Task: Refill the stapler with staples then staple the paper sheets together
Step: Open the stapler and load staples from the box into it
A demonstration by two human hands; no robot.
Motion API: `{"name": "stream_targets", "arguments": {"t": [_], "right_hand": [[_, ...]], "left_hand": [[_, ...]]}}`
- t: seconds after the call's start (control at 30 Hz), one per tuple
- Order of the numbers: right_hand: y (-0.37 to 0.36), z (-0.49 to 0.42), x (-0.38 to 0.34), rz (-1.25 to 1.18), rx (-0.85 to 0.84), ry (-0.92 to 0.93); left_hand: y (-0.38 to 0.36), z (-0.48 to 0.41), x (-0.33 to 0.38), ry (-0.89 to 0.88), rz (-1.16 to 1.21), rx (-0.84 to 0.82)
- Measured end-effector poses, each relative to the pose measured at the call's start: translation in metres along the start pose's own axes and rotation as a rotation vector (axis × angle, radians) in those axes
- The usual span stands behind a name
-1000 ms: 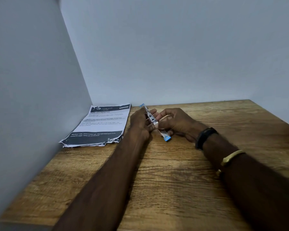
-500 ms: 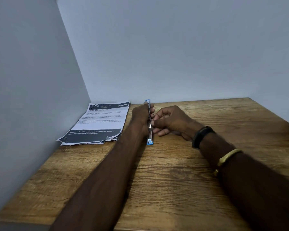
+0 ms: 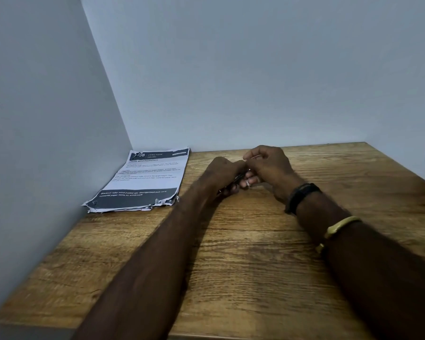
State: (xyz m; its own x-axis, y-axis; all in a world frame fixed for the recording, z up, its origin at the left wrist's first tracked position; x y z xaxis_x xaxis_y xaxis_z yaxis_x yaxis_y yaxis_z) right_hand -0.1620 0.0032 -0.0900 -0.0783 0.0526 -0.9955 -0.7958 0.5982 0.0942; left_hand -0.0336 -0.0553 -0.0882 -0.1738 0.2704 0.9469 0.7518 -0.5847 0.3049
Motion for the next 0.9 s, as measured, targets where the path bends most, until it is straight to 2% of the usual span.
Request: {"name": "stream_targets", "arguments": {"t": [0.3, 0.5, 0.7, 0.9], "right_hand": [[-0.001, -0.002, 0.002, 0.047, -0.003, -0.023], [0.007, -0.001, -0.002, 0.035, 0.081, 0.004], [0.018, -0.004, 0.001, 0.017, 0.162, -0.044], [0.025, -0.007, 0.006, -0.023, 0.204, -0.129]], "left_hand": [[0.000, 0.003, 0.000, 0.031, 0.004, 0.000], [-0.003, 0.003, 0.003, 0.027, 0.062, -0.023], [-0.004, 0.004, 0.011, -0.082, 0.208, -0.014], [-0.006, 0.005, 0.011, -0.117, 0.157, -0.088]]}}
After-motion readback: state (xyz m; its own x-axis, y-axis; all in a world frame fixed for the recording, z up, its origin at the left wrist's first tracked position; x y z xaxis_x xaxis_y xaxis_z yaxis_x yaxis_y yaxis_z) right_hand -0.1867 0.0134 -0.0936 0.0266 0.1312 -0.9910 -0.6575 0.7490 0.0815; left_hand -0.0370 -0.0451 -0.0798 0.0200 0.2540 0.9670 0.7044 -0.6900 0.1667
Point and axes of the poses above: each hand's wrist, its own z-axis away from the middle knuckle, its own y-axis out of the back of the hand, x = y × z, the point moved 7 cm from there along -z, towards the middle knuckle, and after that the axes turned 8 degrees about -y, right-handed, at the moved point
